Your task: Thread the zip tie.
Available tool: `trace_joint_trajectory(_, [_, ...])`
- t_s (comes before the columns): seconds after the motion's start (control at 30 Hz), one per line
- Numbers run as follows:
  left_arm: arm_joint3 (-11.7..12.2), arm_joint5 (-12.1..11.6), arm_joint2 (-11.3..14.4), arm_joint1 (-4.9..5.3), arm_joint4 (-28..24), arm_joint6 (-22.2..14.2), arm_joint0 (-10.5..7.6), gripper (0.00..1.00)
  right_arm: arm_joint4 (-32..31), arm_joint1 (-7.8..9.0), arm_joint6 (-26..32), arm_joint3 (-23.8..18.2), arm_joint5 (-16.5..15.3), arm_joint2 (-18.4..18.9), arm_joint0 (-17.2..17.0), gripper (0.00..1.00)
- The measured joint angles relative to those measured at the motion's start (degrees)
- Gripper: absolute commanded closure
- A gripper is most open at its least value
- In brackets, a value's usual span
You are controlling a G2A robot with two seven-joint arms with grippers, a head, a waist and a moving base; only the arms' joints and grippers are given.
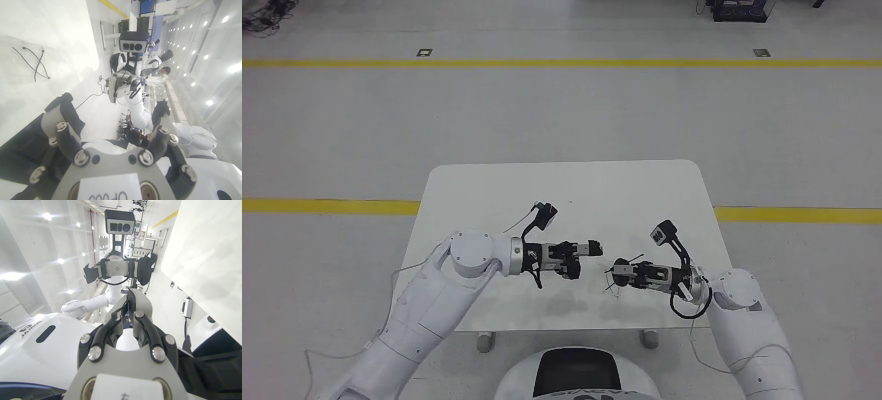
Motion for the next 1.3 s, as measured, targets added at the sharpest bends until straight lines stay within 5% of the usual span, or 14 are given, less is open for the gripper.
trace_joint_trajectory(0.23, [0.68,-2.02,3.2,-0.42,-4.28,-2.4,-0.88,0.0,0.94,0.2,-2.14,1.59,0.63,-1.79,-0.09,1.0])
trace_joint_trajectory(0.37, [1.8,-0.08,3.94,-0.41,-2.13,-1.02,-2.05,0.0,1.25,0.26,-2.13,2.03,0.55,-1.92,0.06,1.0])
trace_joint_trajectory(0.67, [1.28,-1.4,4.74,-0.4,-2.33,2.43,-1.23,0.0,1.58,0.47,-3.95,0.29,0.77,-3.59,-0.5,1.0])
trace_joint_trajectory(0.83, [1.73,-2.2,5.19,-0.22,-2.75,2.45,-1.45,0.51,1.8,0.93,-4.47,0.18,0.59,-4.19,-0.53,1.0])
trace_joint_trajectory(1.3, [2.41,-2.84,6.44,0.34,-2.81,2.22,-2.04,0.72,0.0,2.44,-7.77,-2.11,0.07,-4.21,-1.62,1.0])
